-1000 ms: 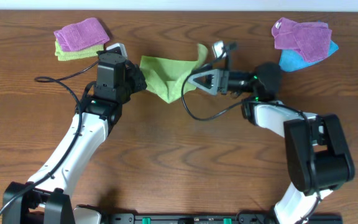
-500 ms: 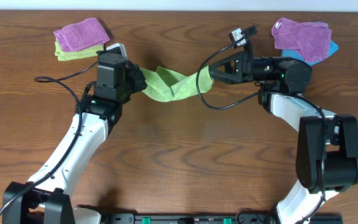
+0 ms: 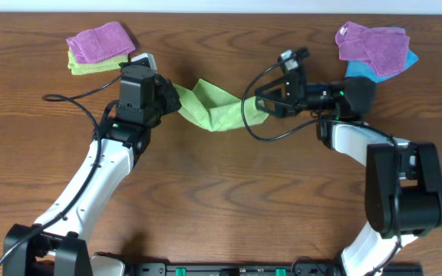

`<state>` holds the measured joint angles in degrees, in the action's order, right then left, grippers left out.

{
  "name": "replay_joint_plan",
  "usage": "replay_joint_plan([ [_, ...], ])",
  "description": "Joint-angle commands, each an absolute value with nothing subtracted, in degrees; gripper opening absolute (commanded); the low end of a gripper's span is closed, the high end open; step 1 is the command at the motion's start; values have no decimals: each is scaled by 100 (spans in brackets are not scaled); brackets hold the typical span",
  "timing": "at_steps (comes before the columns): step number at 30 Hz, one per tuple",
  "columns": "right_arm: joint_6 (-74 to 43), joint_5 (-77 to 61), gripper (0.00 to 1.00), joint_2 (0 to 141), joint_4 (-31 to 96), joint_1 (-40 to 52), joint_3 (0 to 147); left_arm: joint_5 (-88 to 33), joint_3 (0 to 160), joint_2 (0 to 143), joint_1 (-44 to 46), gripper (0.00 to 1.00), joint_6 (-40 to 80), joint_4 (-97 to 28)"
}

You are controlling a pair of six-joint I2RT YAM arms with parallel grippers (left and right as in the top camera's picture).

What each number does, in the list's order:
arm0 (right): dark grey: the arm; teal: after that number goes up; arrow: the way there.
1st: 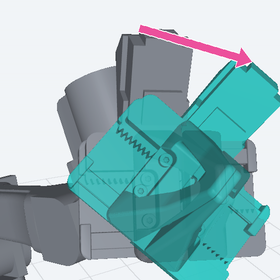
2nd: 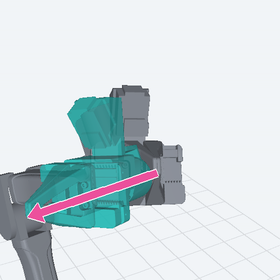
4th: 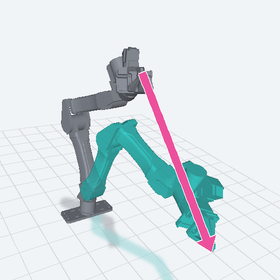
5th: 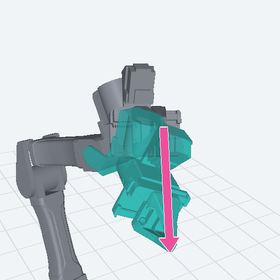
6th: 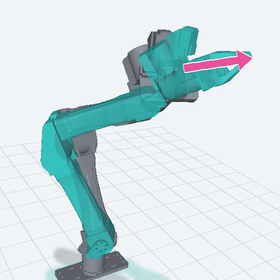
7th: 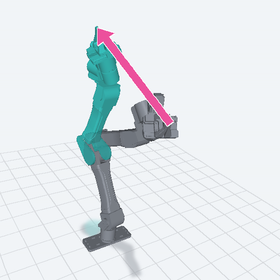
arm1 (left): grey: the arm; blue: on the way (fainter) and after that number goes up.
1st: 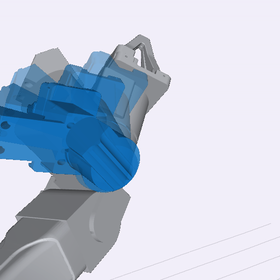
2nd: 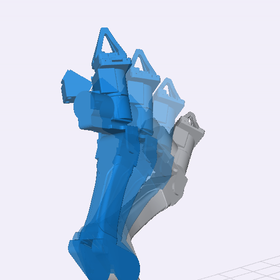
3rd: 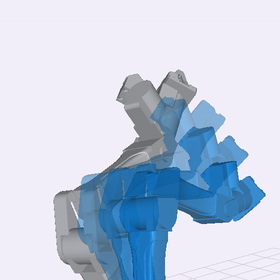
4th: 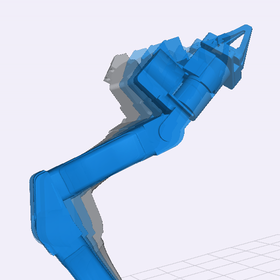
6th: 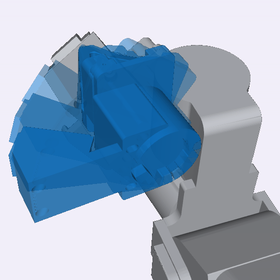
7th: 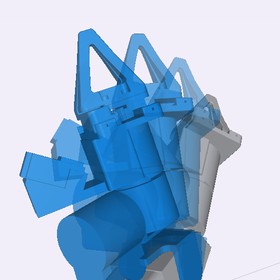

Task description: Fold the cloth

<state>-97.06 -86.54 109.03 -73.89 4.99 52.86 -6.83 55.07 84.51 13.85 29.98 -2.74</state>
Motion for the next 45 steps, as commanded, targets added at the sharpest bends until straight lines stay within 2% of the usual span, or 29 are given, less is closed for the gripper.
replay_joint_plan([
  [1, -7566, -7996, 99, 10912, -5922, 412, 5207, -598, 5640, 8370, 1341, 6, 2963, -272],
  [4, -6285, -7050, 99, 10912, -4274, 279, 5207, -598, 5640, 8370, 1341, 6, 2963, -274],
  [7, -5754, -6650, 99, 10912, -3780, 290, 5210, -596, 5640, 8370, 1341, 6, 2963, -276],
  [12, -6265, -6973, 99, 10908, -3557, 657, 5210, -569, 5640, 8370, 1341, 6, 2963, -276],
  [17, -7271, -8047, 99, 10897, -3605, 1302, 5212, -486, 5640, 8370, 1341, 6, 2963, -274],
  [21, -7227, -8300, 99, 10897, -3664, 1848, 5210, -489, 5640, 8370, 1341, 6, 2961, -281],
  [29, -5419, -7614, 99, 10897, -3365, 2040, 5179, -443, 5640, 8370, 1341, 6, 2961, -687],
  [32, -4241, -7063, 99, 10897, -2108, 2143, 5175, -414, 5640, 8370, 1341, 6, 2961, -727],
  [35, -2856, -5725, 99, 10897, -322, 2239, 5175, -381, 5640, 8370, 1341, 6, 2958, -725],
  [37, -2349, -4943, 99, 10897, 438, 2270, 5175, -377, 5640, 8370, 1339, 6, 2958, -725],
  [45, -1723, -3662, 99, 10565, 1474, 2324, 5175, -340, 5640, 8370, 1341, 6, 2958, -729],
])
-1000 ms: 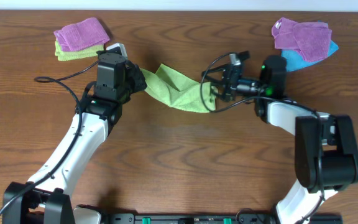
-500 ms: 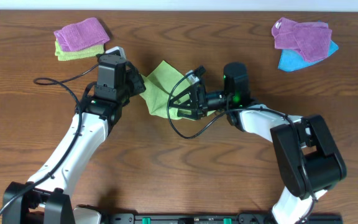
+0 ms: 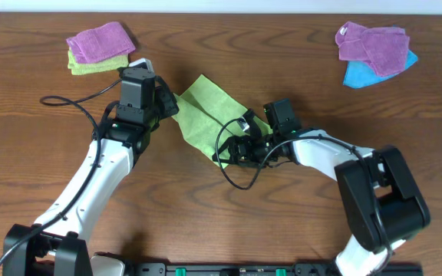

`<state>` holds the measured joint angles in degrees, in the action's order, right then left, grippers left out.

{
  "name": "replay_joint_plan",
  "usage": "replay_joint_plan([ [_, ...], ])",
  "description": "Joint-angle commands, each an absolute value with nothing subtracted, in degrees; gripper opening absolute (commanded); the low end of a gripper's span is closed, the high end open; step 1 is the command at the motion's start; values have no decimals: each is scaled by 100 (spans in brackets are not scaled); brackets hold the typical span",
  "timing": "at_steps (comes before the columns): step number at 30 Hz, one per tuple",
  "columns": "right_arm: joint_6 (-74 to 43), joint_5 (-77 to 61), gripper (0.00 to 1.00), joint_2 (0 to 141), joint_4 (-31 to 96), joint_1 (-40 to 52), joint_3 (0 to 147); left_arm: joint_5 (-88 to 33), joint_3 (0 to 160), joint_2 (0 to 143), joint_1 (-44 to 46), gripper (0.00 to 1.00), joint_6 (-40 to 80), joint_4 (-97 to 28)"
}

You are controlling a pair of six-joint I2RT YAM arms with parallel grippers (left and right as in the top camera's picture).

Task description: Fold the cloth

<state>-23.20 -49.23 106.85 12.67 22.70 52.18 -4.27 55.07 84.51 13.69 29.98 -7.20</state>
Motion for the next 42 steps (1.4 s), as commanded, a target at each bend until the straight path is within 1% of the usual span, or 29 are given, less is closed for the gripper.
replay_joint_plan([
  [1, -1643, -3483, 99, 10460, 1581, 2331, 5175, -336, 5640, 8370, 1341, 6, 2958, -729],
  [5, -1308, -2596, 99, 9856, 2032, 2329, 5177, -298, 5640, 8370, 1341, 6, 2958, -773],
  [10, -1146, -2145, 99, 9133, 2635, 2324, 5245, -298, 5640, 8370, 1341, 6, 2958, -858],
  [14, -1144, -1658, 99, 8683, 2644, 2309, 5317, -301, 5640, 8370, 1341, 5, 2958, -858],
  [18, -803, -1448, 99, 8613, 2611, 2322, 5426, -327, 5640, 8370, 1341, 6, 2958, -860],
  [19, -805, -1439, 96, 8676, 2596, 2322, 5426, -344, 5640, 8370, 1341, 6, 2958, -858],
  [20, -805, -1439, 70, 8753, 2561, 2322, 5426, -344, 5640, 8370, 1341, 6, 2958, -860],
  [21, -808, -1439, 50, 8820, 2512, 2322, 5426, -344, 5640, 8370, 1341, 6, 2958, -860],
  [22, -812, -1441, 32, 8868, 2467, 2322, 5426, -344, 5640, 8370, 1341, 6, 2958, -858],
  [24, -827, -1428, 5, 8923, 2364, 2322, 5426, -344, 5640, 8370, 1341, 6, 2958, -858],
  [25, -827, -1380, 2, 8945, 2309, 2322, 5426, -346, 5640, 8370, 1341, 6, 2958, -860],
  [26, -827, -1282, 1, 8976, 2252, 2322, 5426, -355, 5640, 8370, 1341, 6, 2958, -858],
  [34, -805, -762, 1, 9813, 2049, 2318, 5428, -451, 5640, 8370, 1341, 6, 2958, -882],
  [42, -729, -270, 1, 9942, 1865, 2316, 5437, -449, 5640, 8370, 1341, 6, 2958, -910],
])
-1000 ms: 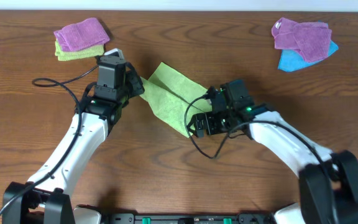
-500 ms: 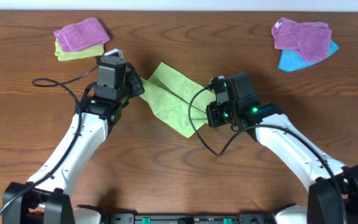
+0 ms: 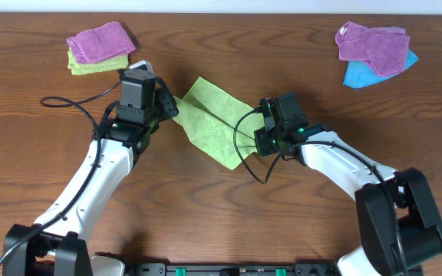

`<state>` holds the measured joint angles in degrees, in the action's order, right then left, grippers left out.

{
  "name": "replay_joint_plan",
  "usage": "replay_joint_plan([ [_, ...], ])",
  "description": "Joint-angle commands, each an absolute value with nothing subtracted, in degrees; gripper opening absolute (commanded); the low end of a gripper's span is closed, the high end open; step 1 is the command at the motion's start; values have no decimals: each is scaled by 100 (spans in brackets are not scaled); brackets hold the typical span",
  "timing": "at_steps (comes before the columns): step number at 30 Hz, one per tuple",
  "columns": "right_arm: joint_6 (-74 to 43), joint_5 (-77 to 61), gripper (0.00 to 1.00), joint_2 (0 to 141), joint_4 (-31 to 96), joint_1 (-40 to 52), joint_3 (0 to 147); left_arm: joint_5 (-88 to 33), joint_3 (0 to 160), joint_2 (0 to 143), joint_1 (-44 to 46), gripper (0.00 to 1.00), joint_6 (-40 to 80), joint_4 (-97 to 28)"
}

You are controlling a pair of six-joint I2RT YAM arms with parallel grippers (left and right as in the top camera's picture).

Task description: Fold the cloth

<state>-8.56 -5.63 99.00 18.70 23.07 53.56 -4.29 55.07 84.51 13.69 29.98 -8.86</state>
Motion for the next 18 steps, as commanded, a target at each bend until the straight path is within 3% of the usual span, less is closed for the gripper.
replay_joint_plan([
  [1, -716, -193, 1, 9950, 1872, 2316, 5437, -449, 5640, 8370, 1341, 6, 2958, -906],
  [18, -661, 325, 1, 10422, 1710, 2191, 5439, -449, 5640, 8370, 1341, 6, 2956, -923],
])
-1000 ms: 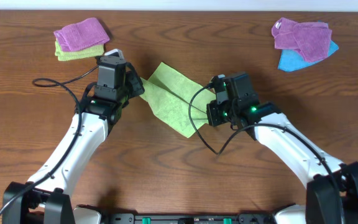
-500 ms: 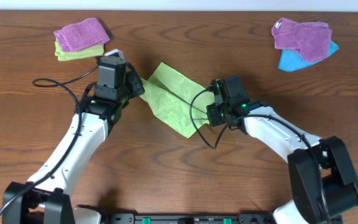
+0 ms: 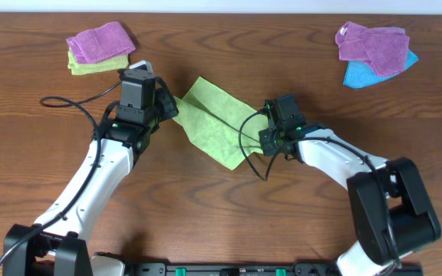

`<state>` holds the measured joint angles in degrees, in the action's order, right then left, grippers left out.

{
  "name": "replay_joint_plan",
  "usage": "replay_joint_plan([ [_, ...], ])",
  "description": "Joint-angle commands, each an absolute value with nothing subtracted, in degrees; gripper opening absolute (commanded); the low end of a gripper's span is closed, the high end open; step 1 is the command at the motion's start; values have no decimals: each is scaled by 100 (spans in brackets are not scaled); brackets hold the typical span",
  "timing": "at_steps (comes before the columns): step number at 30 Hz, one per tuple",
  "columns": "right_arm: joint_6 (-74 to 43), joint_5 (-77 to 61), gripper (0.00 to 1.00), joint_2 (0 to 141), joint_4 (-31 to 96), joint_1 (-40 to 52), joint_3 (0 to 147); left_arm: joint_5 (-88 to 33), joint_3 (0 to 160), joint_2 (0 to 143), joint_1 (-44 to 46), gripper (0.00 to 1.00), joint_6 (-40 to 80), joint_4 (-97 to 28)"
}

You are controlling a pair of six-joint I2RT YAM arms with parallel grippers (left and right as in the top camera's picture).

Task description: Fold the cloth

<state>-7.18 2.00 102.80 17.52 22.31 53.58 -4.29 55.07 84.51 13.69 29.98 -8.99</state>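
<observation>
A lime green cloth (image 3: pixel 213 126) lies on the wooden table at the middle, folded into a slanted band, its lowest corner pointing toward the front. My left gripper (image 3: pixel 173 107) sits at the cloth's upper left corner and is shut on it. My right gripper (image 3: pixel 261 142) stands just off the cloth's right edge, open and empty. The fingers of both are largely hidden under the wrists.
A purple cloth on a green one (image 3: pixel 98 44) lies stacked at the back left. Purple cloths over a blue one (image 3: pixel 374 47) lie at the back right. Black cables loop beside each wrist.
My right gripper has shifted slightly right and back, away from the cloth's edge. The cloth and the left arm have not moved.
The cloth first hung stretched between both grippers at the back middle. Then my right gripper had carried its end forward and left, over the cloth. After that it was off the cloth, which lay flat and folded, as now.
</observation>
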Motion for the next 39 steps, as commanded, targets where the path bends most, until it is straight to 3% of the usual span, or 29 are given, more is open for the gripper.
replay_joint_plan([
  [1, -661, 325, 1, 10473, 1669, 2178, 5439, -449, 5640, 8370, 1341, 6, 2956, -923],
  [9, -655, 467, 1, 10803, 1236, 1870, 5518, -537, 5640, 8370, 1350, 6, 2958, -1061],
  [19, -261, 283, 1, 12016, 1667, 1540, 7183, -1127, 5640, 8370, 1374, 6, 2961, -2163],
  [24, -246, 375, 1, 12219, 1758, 1385, 7891, -1352, 5640, 8370, 1835, 6, 2980, -2552],
  [31, -228, 508, 1, 12221, 1863, 963, 8372, -926, 5640, 8370, 2593, 6, 2978, -2628],
  [39, -226, 419, 1, 12219, 2528, 915, 8744, -78, 5640, 8370, 2661, 6, 2976, -3218],
])
